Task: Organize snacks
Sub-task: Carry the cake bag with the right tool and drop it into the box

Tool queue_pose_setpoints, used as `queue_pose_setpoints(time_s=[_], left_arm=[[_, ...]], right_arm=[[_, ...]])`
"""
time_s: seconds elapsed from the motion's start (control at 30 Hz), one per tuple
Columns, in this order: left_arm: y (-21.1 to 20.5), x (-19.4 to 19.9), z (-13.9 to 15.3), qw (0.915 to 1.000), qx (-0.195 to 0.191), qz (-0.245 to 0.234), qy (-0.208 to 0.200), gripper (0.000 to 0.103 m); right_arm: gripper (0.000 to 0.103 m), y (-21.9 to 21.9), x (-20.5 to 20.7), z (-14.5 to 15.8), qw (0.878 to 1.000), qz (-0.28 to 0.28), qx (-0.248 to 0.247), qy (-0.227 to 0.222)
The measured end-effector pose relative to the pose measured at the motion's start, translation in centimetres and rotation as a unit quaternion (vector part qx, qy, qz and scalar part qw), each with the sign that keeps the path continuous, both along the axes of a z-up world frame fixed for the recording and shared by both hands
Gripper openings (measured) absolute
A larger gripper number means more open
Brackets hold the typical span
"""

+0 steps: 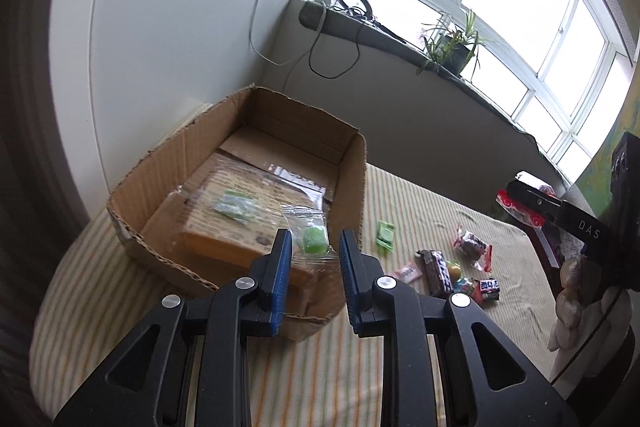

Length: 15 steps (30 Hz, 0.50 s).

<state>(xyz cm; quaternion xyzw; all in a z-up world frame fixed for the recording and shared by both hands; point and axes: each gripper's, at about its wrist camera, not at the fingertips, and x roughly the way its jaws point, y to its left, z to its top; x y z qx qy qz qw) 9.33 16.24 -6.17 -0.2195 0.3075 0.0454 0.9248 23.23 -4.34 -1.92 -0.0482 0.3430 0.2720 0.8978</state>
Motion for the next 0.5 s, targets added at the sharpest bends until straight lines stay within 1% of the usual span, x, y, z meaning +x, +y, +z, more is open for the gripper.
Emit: queue_pose_setpoints(time_s=[0.13, 0.3, 0.5], left_arm=[[1.8, 0.2, -0.2, 0.9998, 0.001, 0.017, 0.003, 0.022], [3.6, 0.2, -0.5, 0.9995, 0.001, 0.031, 0.004, 0.023], [4.9, 0.6, -0.9, 0.9992, 0.000, 0.039, 0.007, 0.023]], right_arm=[[0.055, 3.9, 1.3, -0.3, 1.000, 0.030, -0.007, 0.002], [0.055, 8.5, 3.0, -1.4, 0.998, 0.054, -0.024, 0.005], [0.055, 12.3, 4.6, -3.0, 0.996, 0.075, -0.034, 0.020]])
